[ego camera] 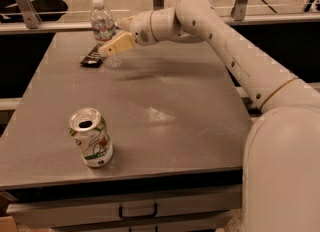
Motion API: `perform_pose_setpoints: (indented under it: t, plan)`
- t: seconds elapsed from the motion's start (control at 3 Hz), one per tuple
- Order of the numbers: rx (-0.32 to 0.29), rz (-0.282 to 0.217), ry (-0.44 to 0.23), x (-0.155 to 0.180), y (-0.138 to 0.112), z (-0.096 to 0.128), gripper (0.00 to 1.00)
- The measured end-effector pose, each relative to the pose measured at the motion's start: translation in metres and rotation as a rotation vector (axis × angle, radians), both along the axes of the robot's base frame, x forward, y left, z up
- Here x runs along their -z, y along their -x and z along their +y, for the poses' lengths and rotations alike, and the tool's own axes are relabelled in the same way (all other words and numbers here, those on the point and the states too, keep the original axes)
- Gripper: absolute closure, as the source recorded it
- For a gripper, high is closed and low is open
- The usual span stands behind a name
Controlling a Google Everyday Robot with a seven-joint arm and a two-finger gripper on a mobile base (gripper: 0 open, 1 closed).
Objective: Move water bottle near rxbar chocolate
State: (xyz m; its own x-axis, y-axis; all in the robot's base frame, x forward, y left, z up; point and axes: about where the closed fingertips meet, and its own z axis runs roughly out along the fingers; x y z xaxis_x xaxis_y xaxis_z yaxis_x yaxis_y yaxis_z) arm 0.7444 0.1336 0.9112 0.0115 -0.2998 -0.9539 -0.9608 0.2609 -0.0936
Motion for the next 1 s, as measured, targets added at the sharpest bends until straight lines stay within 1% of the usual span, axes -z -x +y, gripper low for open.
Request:
perform_pose_setpoints:
  t: [0.33, 0.67, 1.0]
  plan:
    - [0.003, 0.001, 0.001, 0.000, -0.001, -0.001, 0.00]
    - [0.091, -0.019, -0.001, -0.010, -0.003, -0.047, 0.00]
    - [0.274, -0.115, -0.006, -0.059, 0.001, -0.144, 0.00]
